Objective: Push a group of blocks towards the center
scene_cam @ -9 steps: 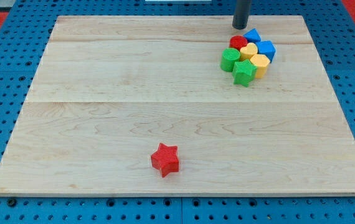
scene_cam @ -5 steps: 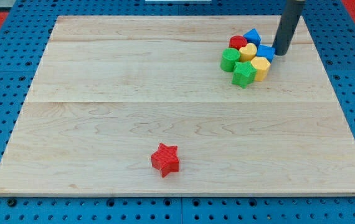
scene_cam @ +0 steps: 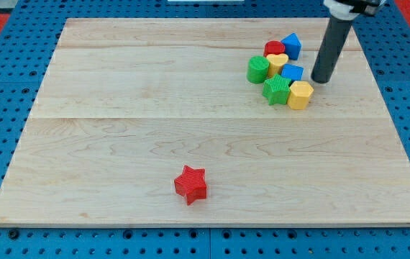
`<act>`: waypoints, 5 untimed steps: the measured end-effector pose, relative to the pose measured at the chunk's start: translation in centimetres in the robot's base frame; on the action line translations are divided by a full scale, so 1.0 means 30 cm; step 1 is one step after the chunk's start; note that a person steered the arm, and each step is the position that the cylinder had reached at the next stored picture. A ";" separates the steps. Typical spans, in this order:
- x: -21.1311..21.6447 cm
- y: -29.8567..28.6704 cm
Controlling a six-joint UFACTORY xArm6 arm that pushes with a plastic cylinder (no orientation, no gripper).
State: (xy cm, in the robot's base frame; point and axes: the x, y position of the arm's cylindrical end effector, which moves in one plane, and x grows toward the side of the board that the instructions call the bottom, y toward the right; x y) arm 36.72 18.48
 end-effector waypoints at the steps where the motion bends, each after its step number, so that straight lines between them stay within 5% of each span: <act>1: -0.035 -0.121; 2: -0.062 -0.265; 4: -0.061 0.156; 5: 0.047 0.253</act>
State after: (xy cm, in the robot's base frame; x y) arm 38.13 26.07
